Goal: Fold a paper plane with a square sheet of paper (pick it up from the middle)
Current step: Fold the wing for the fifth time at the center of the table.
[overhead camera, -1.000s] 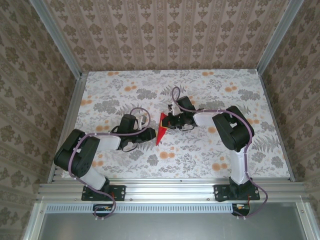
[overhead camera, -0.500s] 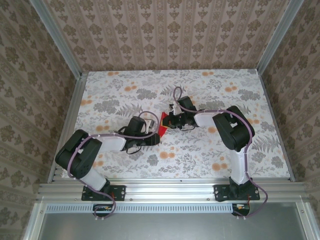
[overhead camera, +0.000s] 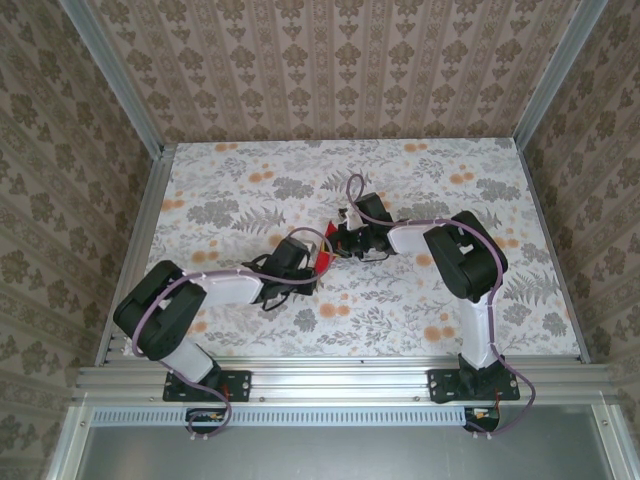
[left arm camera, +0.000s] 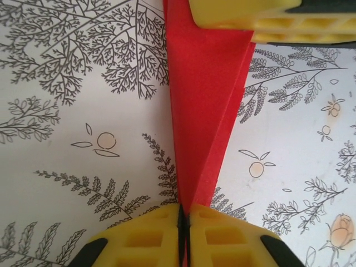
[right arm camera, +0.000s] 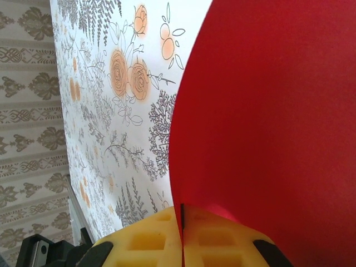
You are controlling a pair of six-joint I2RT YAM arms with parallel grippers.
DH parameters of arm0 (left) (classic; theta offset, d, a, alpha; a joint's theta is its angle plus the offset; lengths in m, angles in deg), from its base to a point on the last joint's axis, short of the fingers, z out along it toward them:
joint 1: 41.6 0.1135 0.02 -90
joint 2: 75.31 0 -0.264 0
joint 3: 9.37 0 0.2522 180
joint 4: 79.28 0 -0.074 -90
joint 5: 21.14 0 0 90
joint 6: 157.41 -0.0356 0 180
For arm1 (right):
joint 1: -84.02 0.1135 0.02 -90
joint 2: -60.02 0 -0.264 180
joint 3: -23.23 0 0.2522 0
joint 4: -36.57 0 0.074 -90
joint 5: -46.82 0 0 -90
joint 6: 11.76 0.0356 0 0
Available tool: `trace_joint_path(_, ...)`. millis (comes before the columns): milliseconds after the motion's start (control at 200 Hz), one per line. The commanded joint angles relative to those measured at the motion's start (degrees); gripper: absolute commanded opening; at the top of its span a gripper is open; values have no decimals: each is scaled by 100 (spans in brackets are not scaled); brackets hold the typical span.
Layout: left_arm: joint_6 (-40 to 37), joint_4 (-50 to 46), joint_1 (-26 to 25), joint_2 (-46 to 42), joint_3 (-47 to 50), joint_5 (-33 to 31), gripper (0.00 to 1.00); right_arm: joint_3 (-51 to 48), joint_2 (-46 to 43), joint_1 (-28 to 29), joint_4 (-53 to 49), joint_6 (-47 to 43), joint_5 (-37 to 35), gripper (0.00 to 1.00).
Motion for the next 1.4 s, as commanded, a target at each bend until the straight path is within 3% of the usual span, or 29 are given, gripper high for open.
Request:
trace_joint_path(0, -195, -482, -128, -84, -163, -717, 11, -80, 141, -42, 88, 45, 13, 7)
trace_joint_path(110, -183, -575, -172, -130, -173, -748, 12, -91, 138, -50, 98, 33, 9, 7)
trace_joint_path(185, -131, -640, -166, -278, -181, -601, 22, -109, 123, -58, 85, -5, 36, 7)
trace_joint_path(355, 68, -505, 62, -780, -164, 459, 44, -176, 67, -99, 99, -162, 194, 7)
trace_joint_path(465, 336, -176, 428, -1006, -16, 1219, 50, -254, 22, -112, 296, -250, 518, 7)
trace_joint_path(650, 913, 740, 1148, -1005, 379, 2380, 48, -336, -28, -79, 605, -306, 1136, 7)
trace_joint_path(890, 1183, 1586, 1330, -525, 627, 2967, 30, -416, -33, 20, 770, -419, 1629, 6)
trace_joint_path(1065, 1168, 1710, 1346, -299, 628, 2878, 26, -444, 57, 4, 555, -650, 1629, 6)
trace_joint_path(1395, 1096, 1523, 1355, -61, 519, 2228, 29, -351, 329, -118, 446, -735, 1539, 7)
